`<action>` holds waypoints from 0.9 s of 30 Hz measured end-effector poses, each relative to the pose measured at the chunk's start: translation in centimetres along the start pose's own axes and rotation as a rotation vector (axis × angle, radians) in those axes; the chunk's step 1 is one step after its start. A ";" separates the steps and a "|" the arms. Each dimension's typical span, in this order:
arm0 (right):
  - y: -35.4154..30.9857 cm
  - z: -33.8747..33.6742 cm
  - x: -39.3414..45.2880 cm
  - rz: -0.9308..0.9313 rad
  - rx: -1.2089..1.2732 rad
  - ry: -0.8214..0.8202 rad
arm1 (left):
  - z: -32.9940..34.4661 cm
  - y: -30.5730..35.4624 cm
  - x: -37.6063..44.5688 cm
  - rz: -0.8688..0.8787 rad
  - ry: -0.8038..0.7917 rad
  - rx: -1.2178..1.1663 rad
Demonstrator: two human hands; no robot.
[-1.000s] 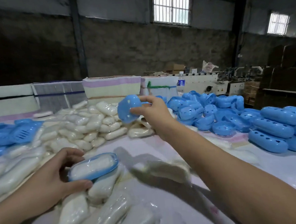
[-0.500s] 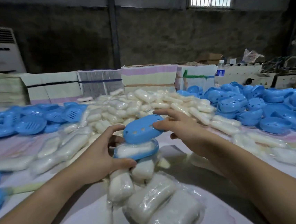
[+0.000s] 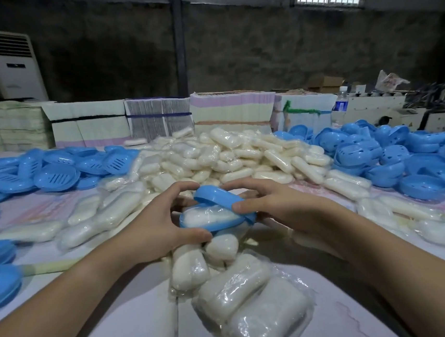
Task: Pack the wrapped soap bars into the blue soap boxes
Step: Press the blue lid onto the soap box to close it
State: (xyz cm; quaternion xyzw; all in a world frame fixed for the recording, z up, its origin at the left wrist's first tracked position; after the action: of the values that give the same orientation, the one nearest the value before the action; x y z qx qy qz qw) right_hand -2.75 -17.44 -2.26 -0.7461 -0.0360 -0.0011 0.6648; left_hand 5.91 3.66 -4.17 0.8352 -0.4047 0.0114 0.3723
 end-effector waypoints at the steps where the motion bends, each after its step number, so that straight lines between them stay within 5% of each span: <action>1: -0.1 0.1 0.0 -0.008 -0.016 -0.007 | -0.1 0.0 0.0 0.003 -0.008 -0.006; 7: -1.2 -0.6 -0.1 -0.165 -0.241 0.103 | -0.3 -0.1 0.0 -0.002 -0.015 -0.008; 27: -1.1 1.0 0.6 -0.338 -0.502 -0.049 | -0.6 -0.4 0.0 -0.021 0.028 0.012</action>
State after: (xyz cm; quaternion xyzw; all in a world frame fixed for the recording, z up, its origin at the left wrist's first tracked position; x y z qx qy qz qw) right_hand -2.23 -16.27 -1.29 -0.8703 -0.1744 -0.1027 0.4490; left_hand 6.33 4.24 -3.96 0.8413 -0.3905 0.0216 0.3732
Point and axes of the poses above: each hand's wrist, its own x-axis towards the middle knuckle, its own z-axis out of the palm, y = z × x, the point moved 2 cm from there along x, towards the middle knuckle, and after that the axes turned 14 degrees about x, right-handed, at the moved point
